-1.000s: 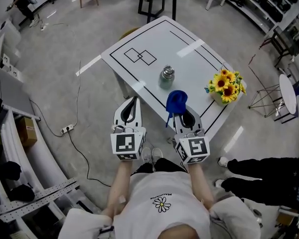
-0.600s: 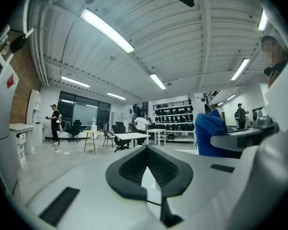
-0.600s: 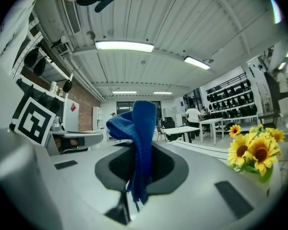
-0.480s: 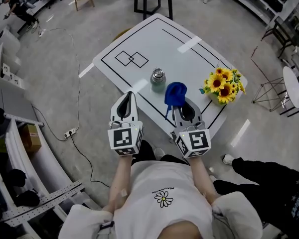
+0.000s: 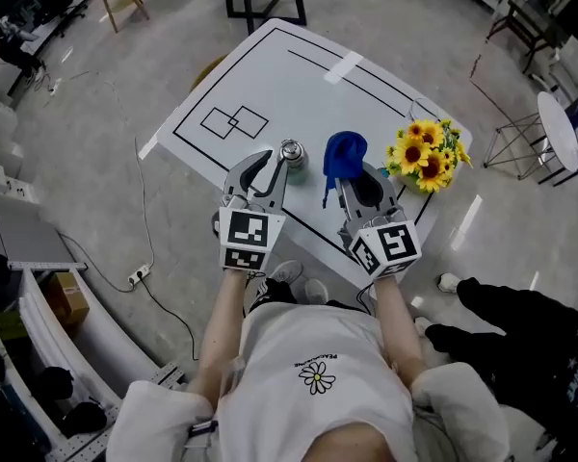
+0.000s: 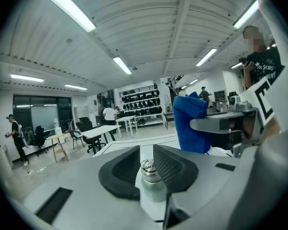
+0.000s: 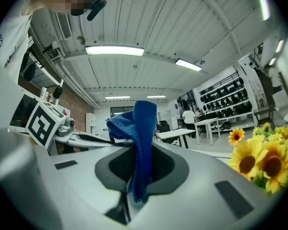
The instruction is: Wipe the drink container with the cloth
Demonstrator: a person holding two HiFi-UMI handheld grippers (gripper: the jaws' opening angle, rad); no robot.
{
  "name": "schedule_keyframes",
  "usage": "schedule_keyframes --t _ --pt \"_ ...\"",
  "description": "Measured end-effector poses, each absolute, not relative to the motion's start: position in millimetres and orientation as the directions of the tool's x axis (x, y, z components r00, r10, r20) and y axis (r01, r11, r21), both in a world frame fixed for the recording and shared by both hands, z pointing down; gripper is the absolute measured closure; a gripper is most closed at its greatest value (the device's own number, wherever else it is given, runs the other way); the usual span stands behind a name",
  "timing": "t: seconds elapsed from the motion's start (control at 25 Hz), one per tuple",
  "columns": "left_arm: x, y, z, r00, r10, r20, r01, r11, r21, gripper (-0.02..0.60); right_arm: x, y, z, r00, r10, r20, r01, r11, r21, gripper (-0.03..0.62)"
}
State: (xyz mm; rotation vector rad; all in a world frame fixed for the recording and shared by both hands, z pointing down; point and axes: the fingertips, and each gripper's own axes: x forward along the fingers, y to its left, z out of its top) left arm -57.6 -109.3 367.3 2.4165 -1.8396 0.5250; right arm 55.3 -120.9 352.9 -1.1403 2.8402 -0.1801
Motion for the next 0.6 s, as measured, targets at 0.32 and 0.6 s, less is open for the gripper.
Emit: schedule_keyframes --t 0.32,0.6 --pt "-49.3 -145.8 407.4 0.346 -0.813 0.468 -0.869 -0.466 -0.166 0.557 33.7 -165.3 422.6 -0.802 -0.591 0.086 -0.597 0.791 -0.134 0.553" --pt "-40.6 -154.3 422.2 0.421 -0.738 0.527 -0.815 -0.563 -0.137 0.555 9.2 -183.0 486.3 -0.863 -0.468 0.188 -0.502 0.832 -0.237 0.553"
